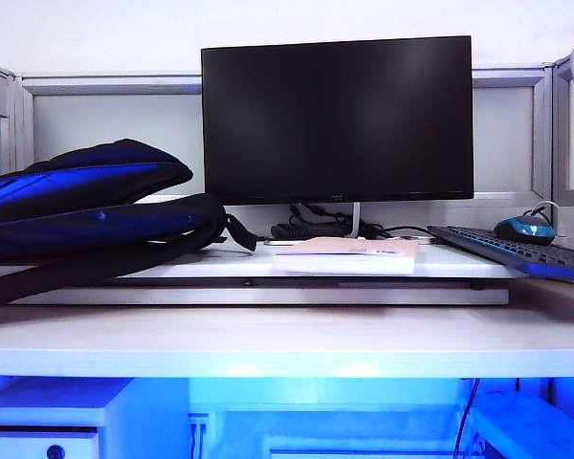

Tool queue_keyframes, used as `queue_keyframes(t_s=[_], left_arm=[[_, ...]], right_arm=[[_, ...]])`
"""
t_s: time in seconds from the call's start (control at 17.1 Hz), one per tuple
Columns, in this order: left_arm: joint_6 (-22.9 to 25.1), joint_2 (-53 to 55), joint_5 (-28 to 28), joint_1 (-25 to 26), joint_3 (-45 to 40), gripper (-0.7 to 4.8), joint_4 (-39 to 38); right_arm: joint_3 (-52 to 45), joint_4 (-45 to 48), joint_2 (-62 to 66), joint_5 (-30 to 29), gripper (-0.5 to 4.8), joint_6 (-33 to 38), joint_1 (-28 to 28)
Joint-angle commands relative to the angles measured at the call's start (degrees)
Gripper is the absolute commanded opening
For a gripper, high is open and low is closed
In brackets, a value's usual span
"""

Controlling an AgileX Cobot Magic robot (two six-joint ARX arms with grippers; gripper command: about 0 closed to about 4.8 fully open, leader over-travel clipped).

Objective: Pick up the book on the desk and put it into the open backpack.

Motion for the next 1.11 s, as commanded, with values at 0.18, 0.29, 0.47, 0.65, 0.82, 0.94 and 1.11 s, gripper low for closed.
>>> queue_keyframes(t_s=[0.18, 0.29, 0.47, 0.65, 0.82, 0.94, 1.11], left_arm=[[0.2, 0.0, -0.1, 0.2, 0.0, -0.05, 1.0], [0.2, 0.0, -0.1, 0.2, 0.0, -0.06, 1.0], [0.0, 0.0, -0.1, 0.2, 0.0, -0.05, 1.9], [-2.3, 0.0, 0.0, 0.2, 0.0, -0.04, 7.4], [-11.8, 0.0, 0.0, 0.2, 0.1, 1.38, 15.6], [-17.0, 0.0, 0.1, 0.2, 0.3, 2.41, 16.8], [-24.3, 0.0, 0.0, 0.2, 1.7, 3.96, 16.6]], right_arm=[[0.2, -3.3, 0.0, -0.2, -0.01, 0.2, 0.0], [0.2, -3.0, 0.0, -0.2, -0.01, 0.3, 0.0], [0.2, -3.2, 0.0, -0.2, -0.01, 0.2, 0.1], [0.3, -2.6, 0.0, -5.2, -0.01, 2.4, 0.1], [0.9, 4.2, 0.0, -7.9, 0.00, 11.4, 0.1], [3.5, 8.9, 0.0, -7.9, 0.19, 12.7, 0.1], [8.1, 9.2, 0.1, -7.9, 1.22, 15.1, 0.1]])
